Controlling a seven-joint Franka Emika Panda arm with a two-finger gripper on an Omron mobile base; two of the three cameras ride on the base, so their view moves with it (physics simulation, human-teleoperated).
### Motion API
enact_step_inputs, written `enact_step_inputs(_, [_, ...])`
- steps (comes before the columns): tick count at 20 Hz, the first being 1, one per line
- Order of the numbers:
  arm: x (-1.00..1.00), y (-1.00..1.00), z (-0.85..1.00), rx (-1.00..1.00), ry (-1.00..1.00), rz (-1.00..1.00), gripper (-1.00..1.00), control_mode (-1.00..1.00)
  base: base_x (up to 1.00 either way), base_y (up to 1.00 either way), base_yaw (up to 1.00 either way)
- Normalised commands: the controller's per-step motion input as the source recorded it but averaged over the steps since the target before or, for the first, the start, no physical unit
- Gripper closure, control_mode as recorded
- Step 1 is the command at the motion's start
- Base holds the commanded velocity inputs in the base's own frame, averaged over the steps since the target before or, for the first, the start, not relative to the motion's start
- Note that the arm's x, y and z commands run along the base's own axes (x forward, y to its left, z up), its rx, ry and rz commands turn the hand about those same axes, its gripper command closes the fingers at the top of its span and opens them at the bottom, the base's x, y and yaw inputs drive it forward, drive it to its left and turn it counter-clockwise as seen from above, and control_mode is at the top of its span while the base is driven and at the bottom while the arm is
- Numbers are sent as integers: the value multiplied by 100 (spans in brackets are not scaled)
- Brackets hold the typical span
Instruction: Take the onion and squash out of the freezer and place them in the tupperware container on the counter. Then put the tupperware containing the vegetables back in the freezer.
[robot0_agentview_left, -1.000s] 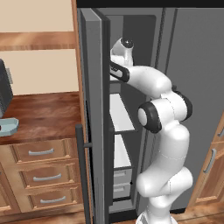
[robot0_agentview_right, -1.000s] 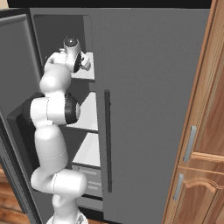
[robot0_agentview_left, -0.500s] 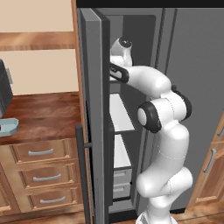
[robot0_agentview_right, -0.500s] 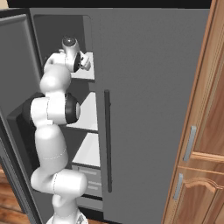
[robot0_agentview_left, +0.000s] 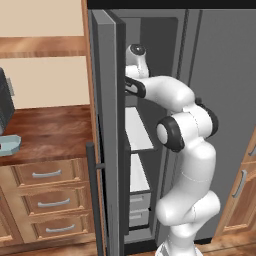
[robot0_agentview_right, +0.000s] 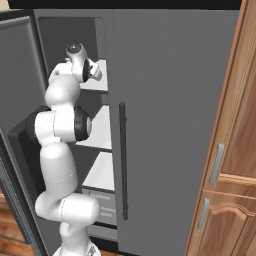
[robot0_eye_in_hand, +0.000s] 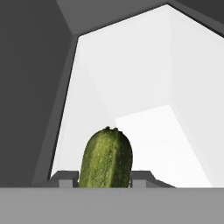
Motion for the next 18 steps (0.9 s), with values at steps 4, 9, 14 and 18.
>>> enact_step_inputs(4, [0,-4,1,0,0,-2,100,-100,0,0,0])
enact_step_inputs(9, [-21,-40,8,1,-1,0,100,-100,0,0,0])
enact_step_inputs(14, [-82,-75,19,3,-11,0,100,-100,0,0,0])
enact_step_inputs(18, [-100,-56,8,1,-18,0,100,-100,0,0,0])
